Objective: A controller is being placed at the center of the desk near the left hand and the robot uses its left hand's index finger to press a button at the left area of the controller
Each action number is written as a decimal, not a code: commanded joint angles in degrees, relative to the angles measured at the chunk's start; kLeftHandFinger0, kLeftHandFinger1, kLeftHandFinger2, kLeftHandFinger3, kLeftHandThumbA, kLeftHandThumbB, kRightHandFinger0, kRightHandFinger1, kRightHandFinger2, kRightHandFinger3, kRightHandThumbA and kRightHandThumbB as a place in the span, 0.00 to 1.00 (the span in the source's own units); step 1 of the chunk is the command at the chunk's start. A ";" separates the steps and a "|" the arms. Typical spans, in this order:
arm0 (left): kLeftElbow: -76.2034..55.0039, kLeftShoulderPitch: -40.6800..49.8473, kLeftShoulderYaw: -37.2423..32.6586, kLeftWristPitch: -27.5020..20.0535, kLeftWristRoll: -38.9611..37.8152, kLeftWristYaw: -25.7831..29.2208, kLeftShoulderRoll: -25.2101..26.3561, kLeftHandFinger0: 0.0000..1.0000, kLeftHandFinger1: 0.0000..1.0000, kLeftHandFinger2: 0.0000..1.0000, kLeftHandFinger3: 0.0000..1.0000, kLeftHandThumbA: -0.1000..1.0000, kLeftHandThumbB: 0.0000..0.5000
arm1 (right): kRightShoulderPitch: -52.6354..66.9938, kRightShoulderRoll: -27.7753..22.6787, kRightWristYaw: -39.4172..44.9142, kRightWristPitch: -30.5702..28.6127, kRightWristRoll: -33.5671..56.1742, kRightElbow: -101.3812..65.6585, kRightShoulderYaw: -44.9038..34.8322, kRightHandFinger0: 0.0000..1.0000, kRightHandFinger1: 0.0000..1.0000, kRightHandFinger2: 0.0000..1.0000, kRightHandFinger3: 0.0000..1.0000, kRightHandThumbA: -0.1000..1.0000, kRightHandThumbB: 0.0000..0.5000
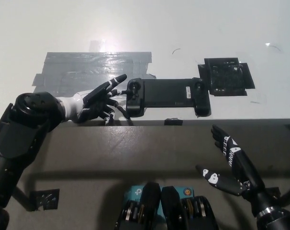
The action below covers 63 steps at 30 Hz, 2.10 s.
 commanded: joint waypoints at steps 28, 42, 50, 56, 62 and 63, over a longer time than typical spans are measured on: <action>-16.76 3.29 -9.60 3.89 -2.33 -4.75 5.64 0.10 0.12 0.41 1.00 1.00 0.88 | -2.97 -0.81 1.77 -0.90 0.34 -0.71 0.37 1.00 1.00 1.00 1.00 0.75 0.51; -25.54 -2.51 -6.07 3.89 -13.82 -1.48 10.64 0.00 0.00 0.18 1.00 1.00 0.86 | -2.76 -0.70 1.61 -0.53 0.09 -1.20 0.45 1.00 1.00 1.00 1.00 0.75 0.50; -42.33 0.69 -3.07 3.89 -33.65 8.88 16.44 0.00 0.01 0.24 1.00 1.00 0.74 | -2.58 -0.64 1.49 -1.07 0.25 -0.57 0.23 1.00 1.00 1.00 1.00 0.76 0.51; -54.45 13.25 1.87 3.89 -37.48 12.33 16.16 0.13 0.17 0.34 1.00 1.00 0.76 | -1.23 -0.41 1.74 -1.66 0.68 -0.20 0.44 1.00 1.00 1.00 1.00 0.75 0.51; -62.94 32.57 10.48 2.92 -31.03 12.77 7.96 0.65 0.49 0.47 1.00 1.00 0.70 | 1.28 -0.31 1.75 -2.47 0.22 -0.08 0.98 1.00 1.00 1.00 1.00 0.75 0.52; -62.99 35.34 10.71 0.71 -29.04 12.62 7.37 0.96 0.83 0.78 1.00 1.00 0.70 | 1.73 -0.21 1.60 -2.34 0.11 -0.17 1.01 1.00 1.00 1.00 1.00 0.75 0.52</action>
